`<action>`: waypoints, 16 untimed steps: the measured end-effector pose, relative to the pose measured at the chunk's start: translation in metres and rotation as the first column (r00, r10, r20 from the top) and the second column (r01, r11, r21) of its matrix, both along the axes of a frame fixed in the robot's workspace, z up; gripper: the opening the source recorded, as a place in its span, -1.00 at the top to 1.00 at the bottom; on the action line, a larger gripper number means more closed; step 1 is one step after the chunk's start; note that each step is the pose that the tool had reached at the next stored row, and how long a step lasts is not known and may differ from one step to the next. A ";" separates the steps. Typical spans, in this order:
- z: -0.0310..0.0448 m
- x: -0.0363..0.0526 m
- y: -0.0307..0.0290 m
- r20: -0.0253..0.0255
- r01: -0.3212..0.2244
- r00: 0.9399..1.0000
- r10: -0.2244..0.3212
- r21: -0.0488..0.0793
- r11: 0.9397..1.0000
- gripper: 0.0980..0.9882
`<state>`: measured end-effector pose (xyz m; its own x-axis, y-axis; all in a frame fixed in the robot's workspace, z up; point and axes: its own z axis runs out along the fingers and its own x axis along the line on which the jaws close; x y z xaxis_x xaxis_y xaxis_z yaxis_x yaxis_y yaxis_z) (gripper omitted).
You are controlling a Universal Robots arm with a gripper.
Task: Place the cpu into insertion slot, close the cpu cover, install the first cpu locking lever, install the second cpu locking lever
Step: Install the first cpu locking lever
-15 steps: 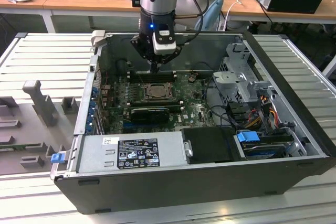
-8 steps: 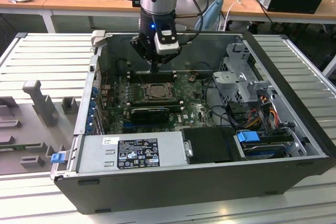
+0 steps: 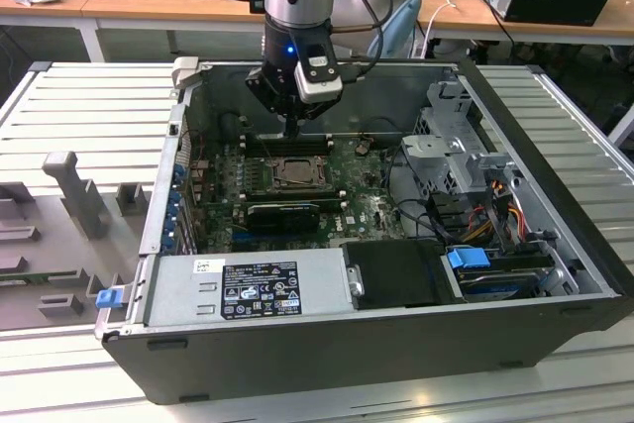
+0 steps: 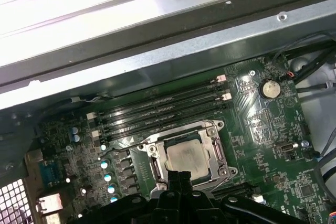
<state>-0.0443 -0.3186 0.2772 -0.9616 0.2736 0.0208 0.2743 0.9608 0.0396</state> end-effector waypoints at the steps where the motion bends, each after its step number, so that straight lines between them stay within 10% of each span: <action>1: 0.0000 0.0000 0.0000 0.000 -0.007 1.000 0.007 0.000 1.000 0.98; 16: 0.0000 0.0000 0.0000 0.001 -0.120 0.993 0.120 0.000 0.993 0.98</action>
<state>-0.0443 -0.3186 0.2772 -0.9875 0.1566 0.0198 0.1573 0.9867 0.0399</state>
